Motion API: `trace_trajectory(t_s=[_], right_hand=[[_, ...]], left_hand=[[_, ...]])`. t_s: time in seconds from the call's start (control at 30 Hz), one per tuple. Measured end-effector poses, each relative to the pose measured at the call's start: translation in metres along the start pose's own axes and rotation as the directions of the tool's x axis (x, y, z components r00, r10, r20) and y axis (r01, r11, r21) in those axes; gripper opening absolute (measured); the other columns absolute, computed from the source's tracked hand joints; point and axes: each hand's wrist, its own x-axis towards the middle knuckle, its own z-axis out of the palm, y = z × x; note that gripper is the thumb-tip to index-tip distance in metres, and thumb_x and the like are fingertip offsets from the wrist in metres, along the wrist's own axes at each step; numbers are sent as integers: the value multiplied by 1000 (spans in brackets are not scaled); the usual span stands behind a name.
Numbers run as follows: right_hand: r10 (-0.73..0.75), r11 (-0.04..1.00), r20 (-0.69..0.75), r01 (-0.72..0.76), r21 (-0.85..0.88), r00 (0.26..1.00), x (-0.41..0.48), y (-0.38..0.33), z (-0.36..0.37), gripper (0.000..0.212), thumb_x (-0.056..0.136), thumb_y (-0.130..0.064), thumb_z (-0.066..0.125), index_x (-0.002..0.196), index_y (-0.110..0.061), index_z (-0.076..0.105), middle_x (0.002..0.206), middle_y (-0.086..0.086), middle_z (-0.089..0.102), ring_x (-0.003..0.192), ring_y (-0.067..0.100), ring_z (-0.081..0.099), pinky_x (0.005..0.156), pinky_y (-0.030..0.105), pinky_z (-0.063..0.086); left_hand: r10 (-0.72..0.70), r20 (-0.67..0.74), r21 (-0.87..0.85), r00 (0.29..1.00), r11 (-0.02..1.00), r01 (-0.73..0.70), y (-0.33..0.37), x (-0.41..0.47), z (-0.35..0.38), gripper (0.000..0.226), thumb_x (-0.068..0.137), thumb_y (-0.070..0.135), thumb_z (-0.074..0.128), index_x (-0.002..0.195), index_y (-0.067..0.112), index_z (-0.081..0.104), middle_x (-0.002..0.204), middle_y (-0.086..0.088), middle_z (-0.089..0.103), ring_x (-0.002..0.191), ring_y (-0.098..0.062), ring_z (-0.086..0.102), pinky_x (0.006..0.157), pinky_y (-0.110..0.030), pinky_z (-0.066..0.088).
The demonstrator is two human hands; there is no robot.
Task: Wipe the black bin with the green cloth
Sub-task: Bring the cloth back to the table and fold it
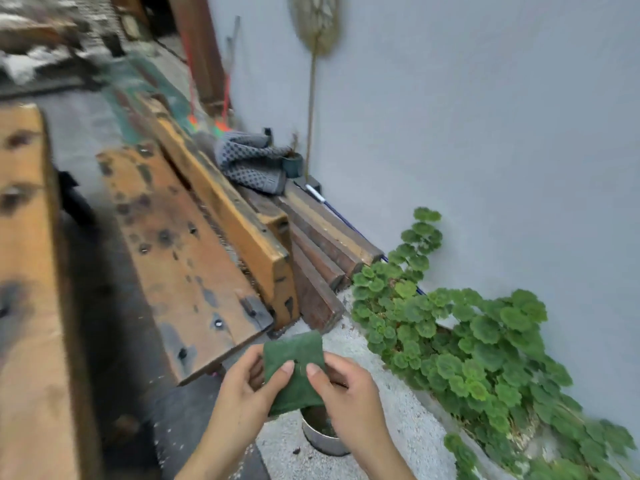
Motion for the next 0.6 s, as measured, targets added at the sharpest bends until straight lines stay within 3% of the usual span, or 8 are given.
trace_trajectory(t_s=[0.1, 0.17, 0.27, 0.4, 0.5, 0.6], right_hand=[[-85, 960, 13, 85, -265, 996, -21, -29, 43, 18, 90, -43, 72, 106, -51, 75, 101, -12, 69, 93, 4, 68, 85, 29, 59], [-156, 903, 38, 158, -400, 987, -39, -40, 71, 20, 91, -40, 72, 109, -48, 74, 98, -14, 64, 92, 2, 63, 84, 25, 55], [-121, 928, 135, 160, -336, 983, -64, -52, 111, 22, 87, -39, 77, 108, -36, 75, 96, -10, 70, 94, 0, 64, 86, 25, 55], [-13, 974, 348, 91, -207, 937, -88, -70, 165, 25, 82, -40, 80, 103, -31, 70, 100, -11, 77, 93, 4, 72, 87, 40, 61], [-51, 948, 506, 201, -246, 861, -112, -83, 219, 20, 91, -25, 75, 110, -28, 72, 102, -2, 77, 96, 14, 73, 89, 46, 60], [-54, 854, 686, 389, -344, 726, -136, -102, 270, 17, 98, -28, 66, 114, -26, 72, 108, -1, 70, 101, 15, 67, 93, 45, 55]], left_hand=[[-2, -131, -80, 991, 997, -8, 16, -34, -49, 22, 82, 28, 87, 101, 27, 78, 110, -10, 80, 105, -26, 76, 77, -31, 63], [-12, -202, -127, 979, 992, -14, 18, -57, -74, 24, 82, 26, 87, 103, 22, 77, 113, -12, 79, 108, -30, 75, 85, -42, 63], [-20, -247, -210, 969, 977, -33, 17, -91, -111, 38, 76, 32, 87, 109, 18, 75, 117, -16, 77, 111, -33, 73, 90, -44, 61], [-47, -256, -322, 966, 946, -39, 9, -142, -162, 48, 72, 31, 91, 112, 14, 72, 116, -23, 75, 108, -35, 72, 83, -38, 61], [-9, -273, -274, 962, 959, -68, 3, -194, -222, 59, 64, 38, 98, 112, 23, 67, 108, -13, 76, 100, -24, 71, 79, -31, 59], [21, -218, -174, 976, 983, -59, 0, -247, -286, 80, 74, 23, 93, 141, 36, 50, 112, -15, 73, 99, -25, 71, 86, -36, 59]])
